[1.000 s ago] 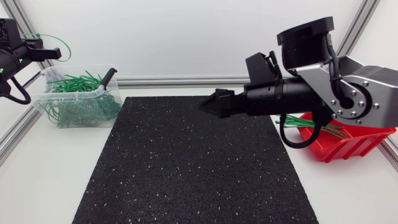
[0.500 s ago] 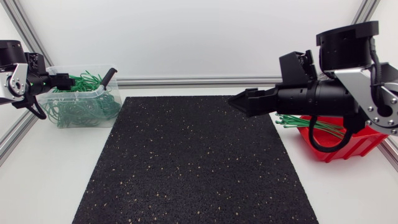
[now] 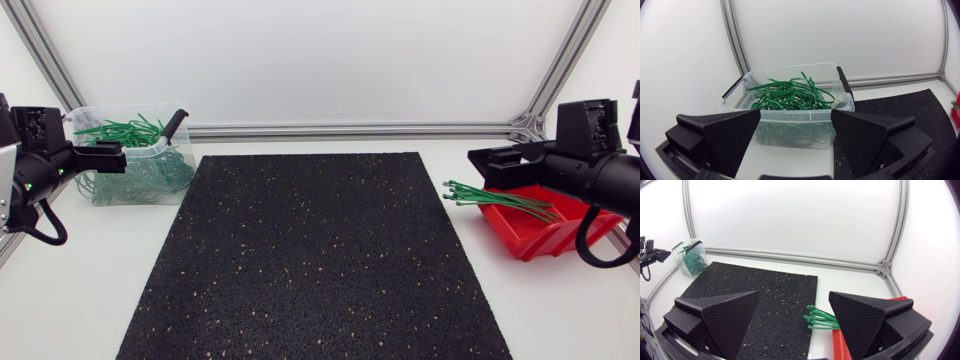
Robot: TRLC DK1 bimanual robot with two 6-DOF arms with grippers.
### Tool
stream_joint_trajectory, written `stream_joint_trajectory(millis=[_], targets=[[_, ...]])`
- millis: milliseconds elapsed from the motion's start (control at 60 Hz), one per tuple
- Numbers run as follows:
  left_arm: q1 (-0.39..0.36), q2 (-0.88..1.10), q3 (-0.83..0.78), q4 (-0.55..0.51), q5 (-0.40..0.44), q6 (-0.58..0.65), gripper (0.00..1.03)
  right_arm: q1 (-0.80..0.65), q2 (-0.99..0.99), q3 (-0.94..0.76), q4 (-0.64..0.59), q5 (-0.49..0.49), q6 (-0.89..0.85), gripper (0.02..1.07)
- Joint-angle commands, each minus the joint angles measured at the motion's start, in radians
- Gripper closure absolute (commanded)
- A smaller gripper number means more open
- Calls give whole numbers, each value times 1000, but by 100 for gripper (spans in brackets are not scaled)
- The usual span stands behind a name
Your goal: Take a green cable tie from the red box, thread the tail through the head to close it, then place it in the transparent bin on the left.
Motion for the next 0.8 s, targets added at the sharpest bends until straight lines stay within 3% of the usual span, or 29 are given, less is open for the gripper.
stream_joint_trajectory(millis=[0, 467, 783], targets=[[-19, -74, -62, 15, -8, -29, 4, -14, -69, -66, 22, 22, -53, 6], [-109, -490, -393, 86, -6, -78, 4, -54, -417, -336, 157, 75, -27, 6], [-128, -732, -559, 76, 4, -79, 4, -29, -577, -434, 140, 117, 8, 6]])
